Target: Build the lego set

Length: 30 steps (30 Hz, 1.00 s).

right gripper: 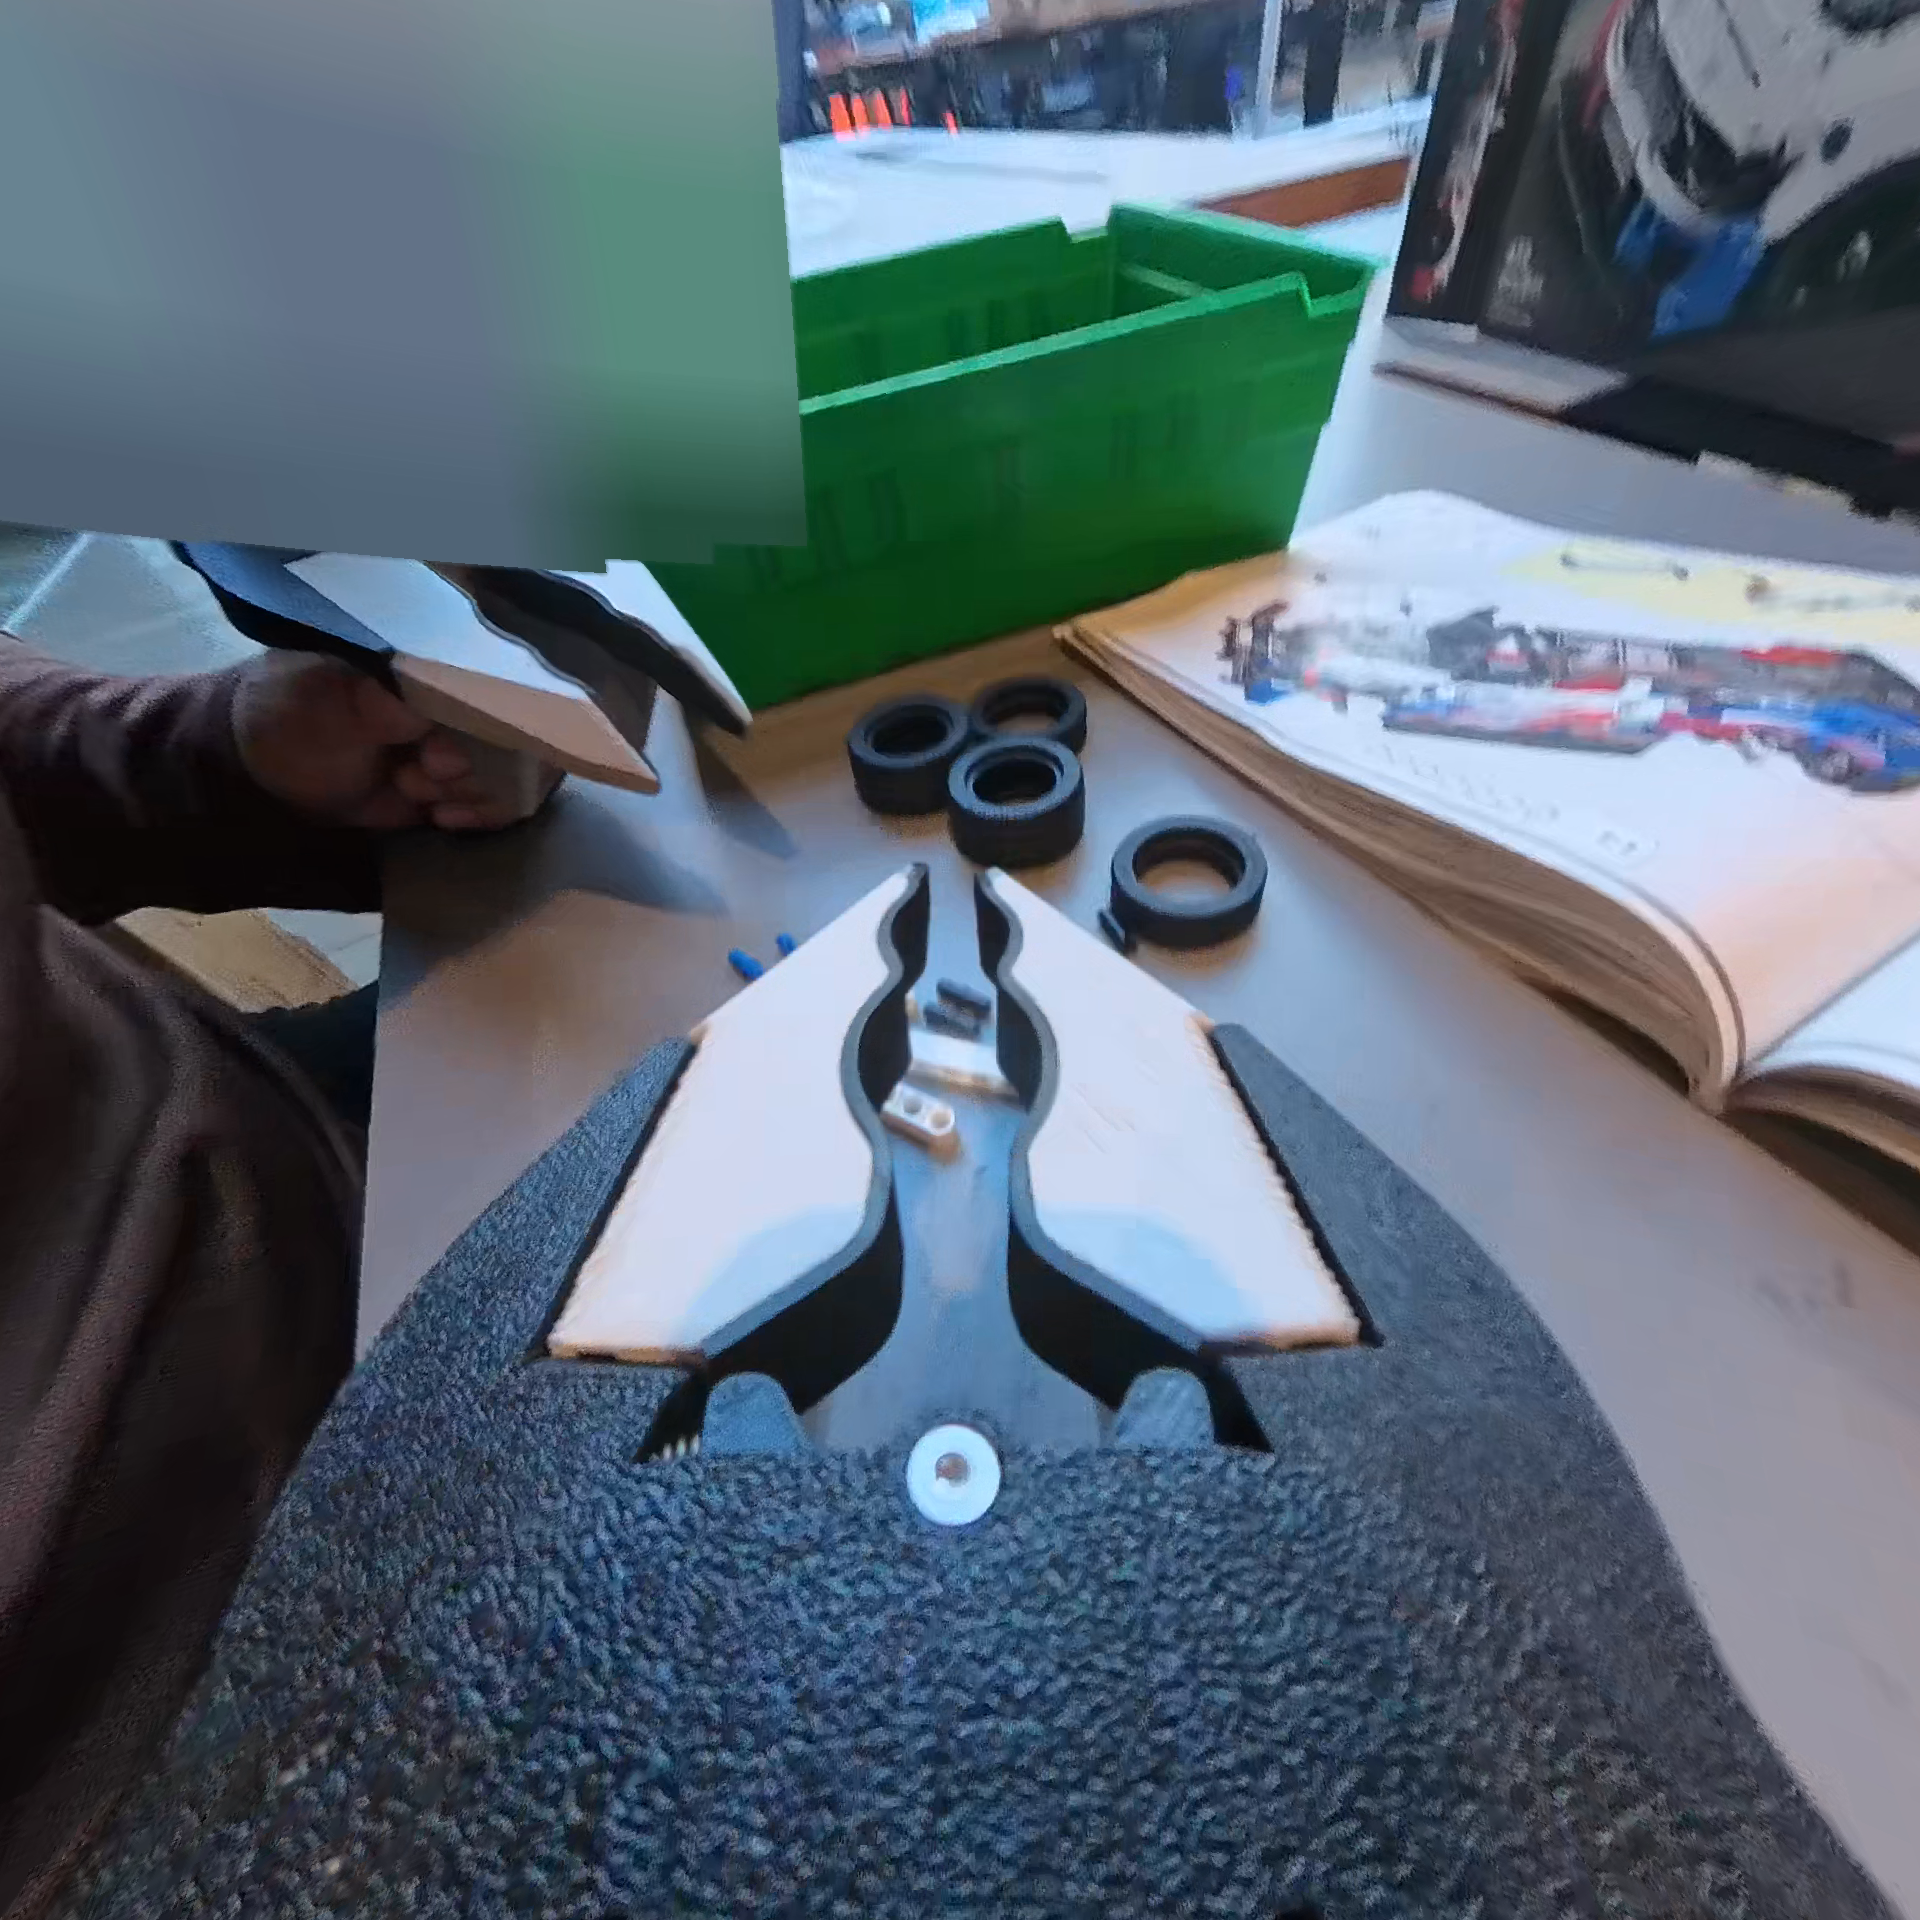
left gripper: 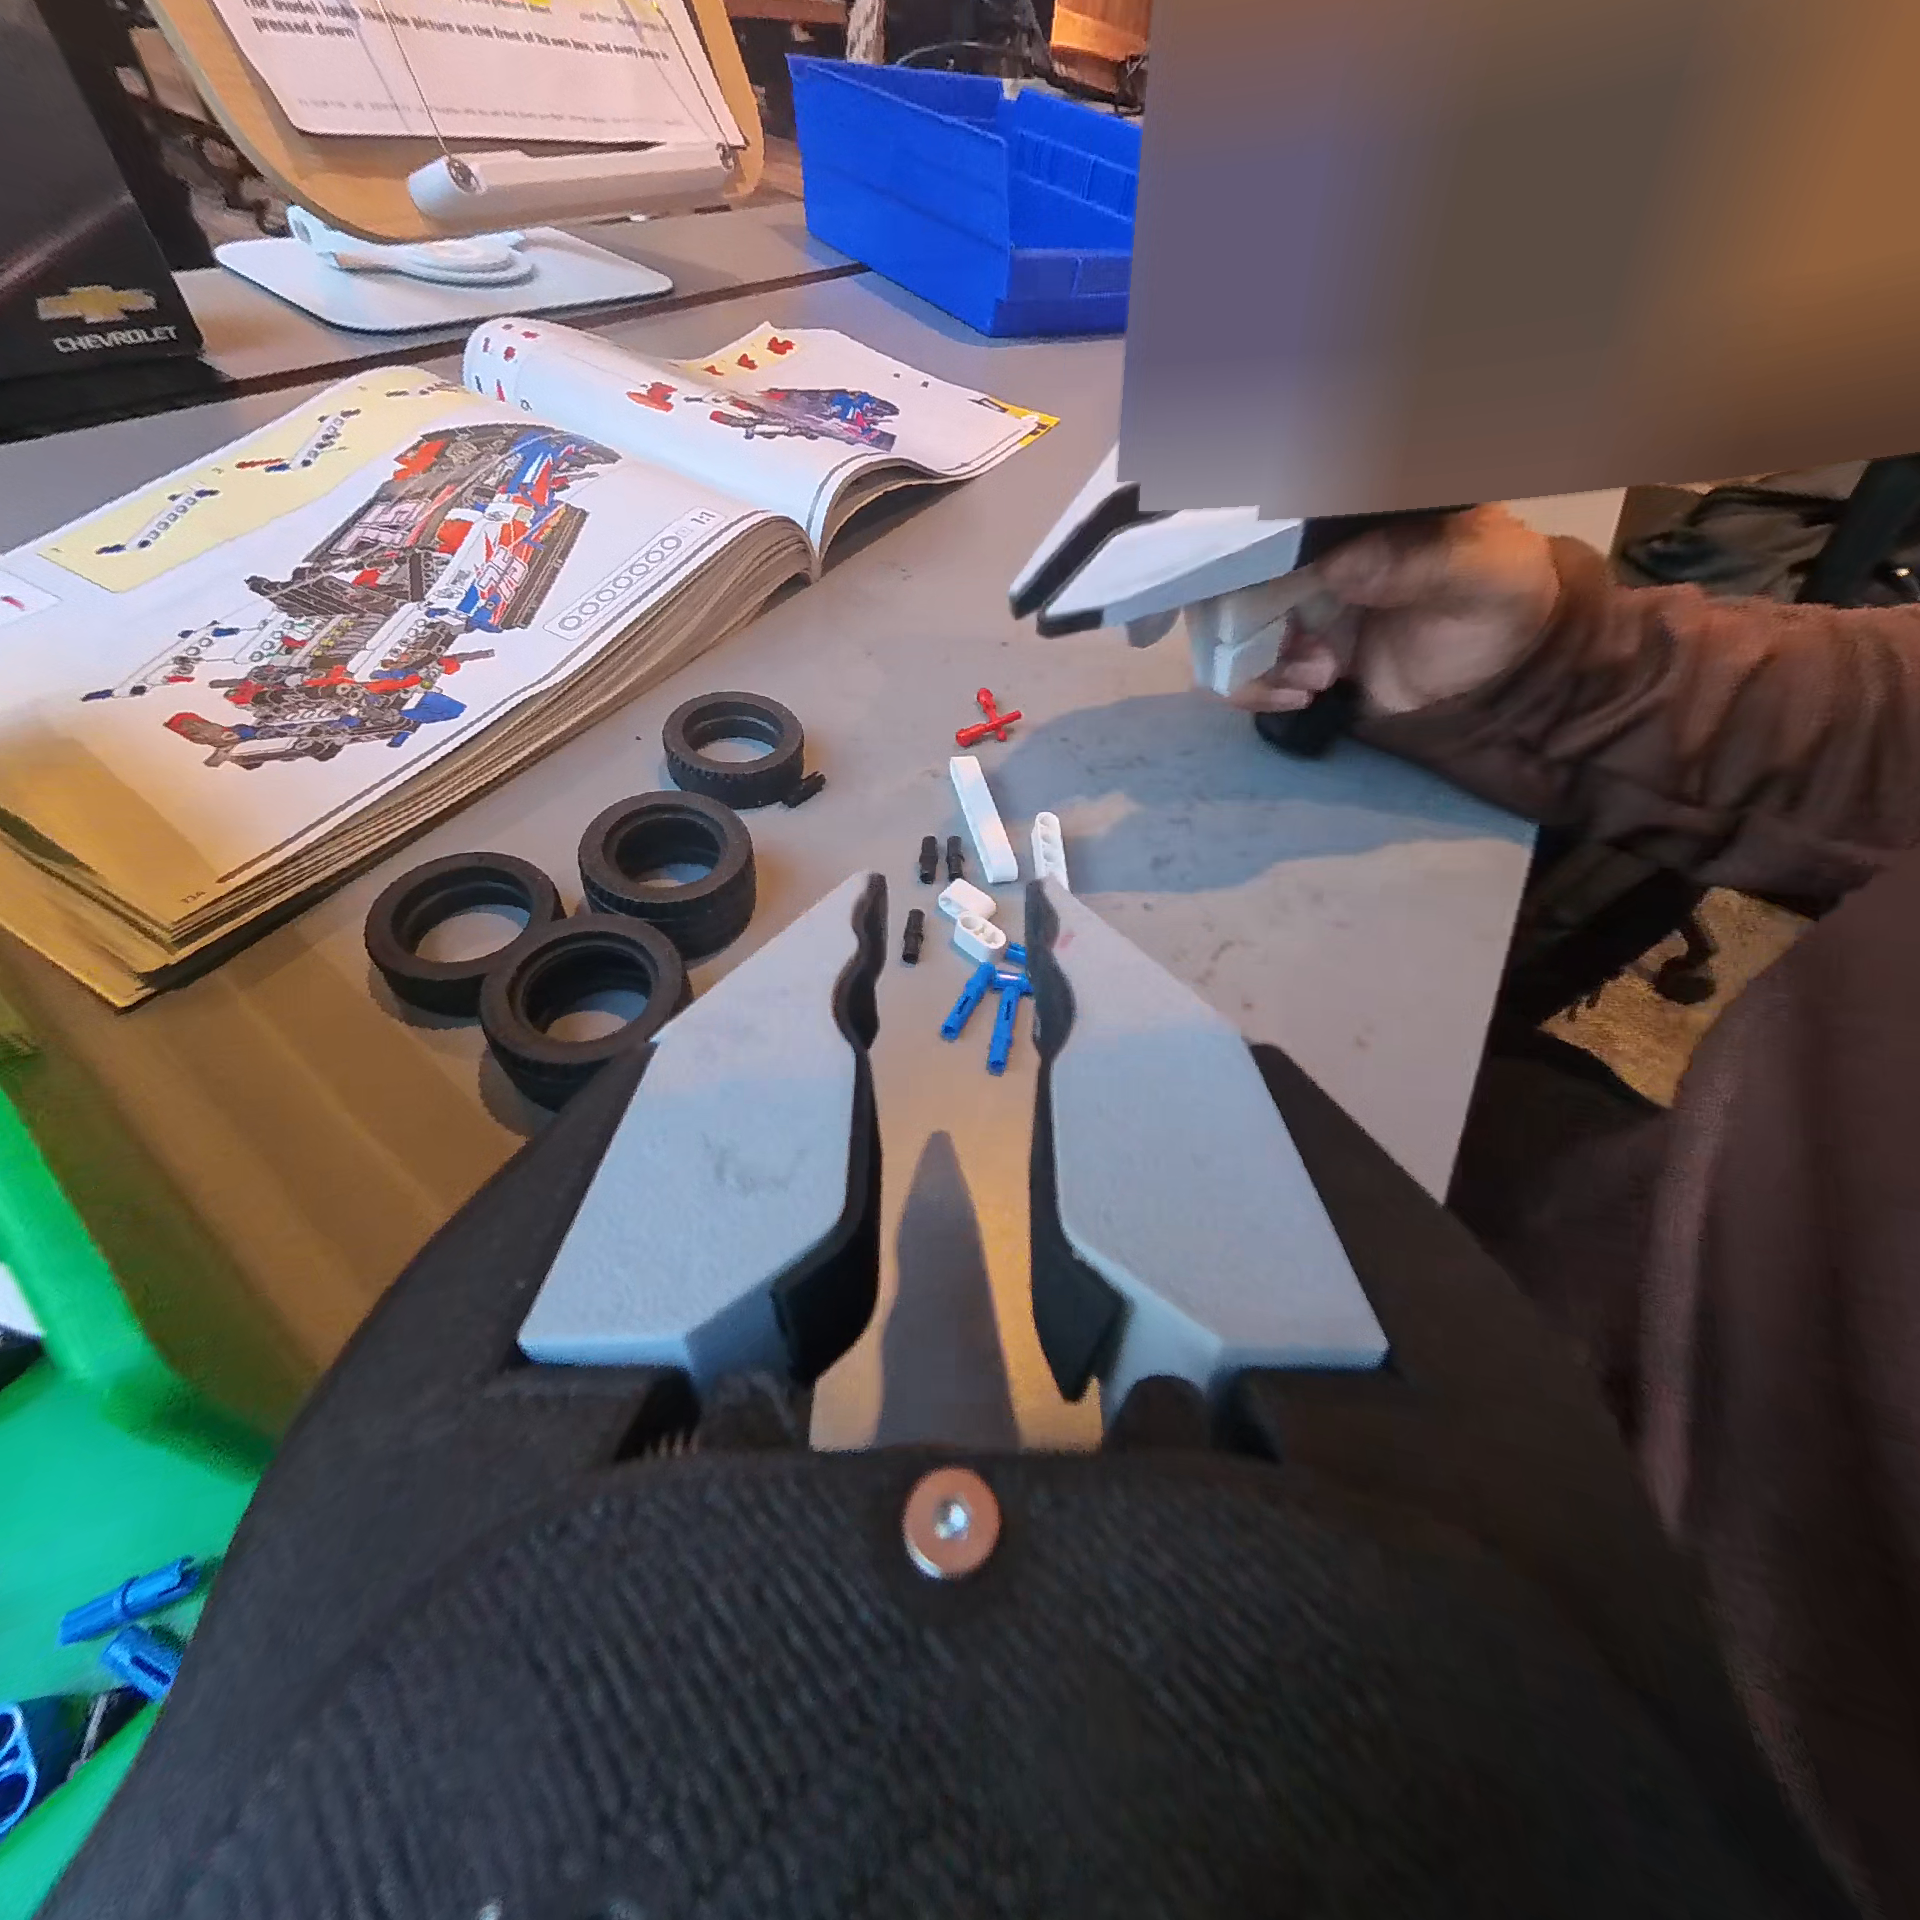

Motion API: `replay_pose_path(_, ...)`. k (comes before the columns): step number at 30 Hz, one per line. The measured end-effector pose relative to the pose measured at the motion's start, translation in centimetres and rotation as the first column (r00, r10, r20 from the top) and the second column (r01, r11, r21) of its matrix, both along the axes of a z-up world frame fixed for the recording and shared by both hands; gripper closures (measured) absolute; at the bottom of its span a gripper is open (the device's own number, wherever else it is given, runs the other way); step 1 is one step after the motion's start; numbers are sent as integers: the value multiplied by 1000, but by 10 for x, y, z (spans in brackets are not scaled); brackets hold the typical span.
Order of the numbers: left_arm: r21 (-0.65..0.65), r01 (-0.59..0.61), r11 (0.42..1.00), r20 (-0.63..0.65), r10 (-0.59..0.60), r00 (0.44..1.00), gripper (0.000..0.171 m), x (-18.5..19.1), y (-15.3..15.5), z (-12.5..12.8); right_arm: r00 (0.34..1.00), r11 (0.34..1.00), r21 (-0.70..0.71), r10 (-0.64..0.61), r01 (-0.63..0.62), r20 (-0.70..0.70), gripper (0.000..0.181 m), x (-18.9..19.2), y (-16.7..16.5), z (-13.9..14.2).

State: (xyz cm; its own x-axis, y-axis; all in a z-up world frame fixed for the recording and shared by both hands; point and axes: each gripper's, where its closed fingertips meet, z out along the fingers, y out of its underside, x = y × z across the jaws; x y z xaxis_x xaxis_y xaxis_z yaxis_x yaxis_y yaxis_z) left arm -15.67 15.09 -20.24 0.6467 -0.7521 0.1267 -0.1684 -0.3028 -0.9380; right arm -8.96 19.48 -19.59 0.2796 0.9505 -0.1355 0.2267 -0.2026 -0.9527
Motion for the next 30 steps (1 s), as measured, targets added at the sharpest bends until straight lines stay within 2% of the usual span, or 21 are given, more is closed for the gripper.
replay_pose_path(4, 33, 29, 999, -68, -26, 997, 148, 6, -8, -4, 999, 998, -66, -6, 9, 45, 171, 9, -8, -9)
replay_pose_path(9, 47, 46, 998, -118, -40, 992, 147, 11, -14, -8, 985, 987, -154, 78, -54, 152, 164, 6, -23, -30)
replay_pose_path(16, -13, 71, 997, -108, -72, 992, 145, 13, -15, -13, 924, 992, -72, 123, -104, 361, 155, 6, -25, -57)
replay_pose_path(18, -13, 83, 996, -124, -84, 989, 145, 15, -17, -15, 904, 990, -69, 140, -123, 405, 144, 6, -24, -64)
replay_pose_path(30, -75, 139, 987, -218, -152, 964, 145, 25, -23, -32, 860, 976, -53, 212, -212, 464, 170, 3, -44, -72)
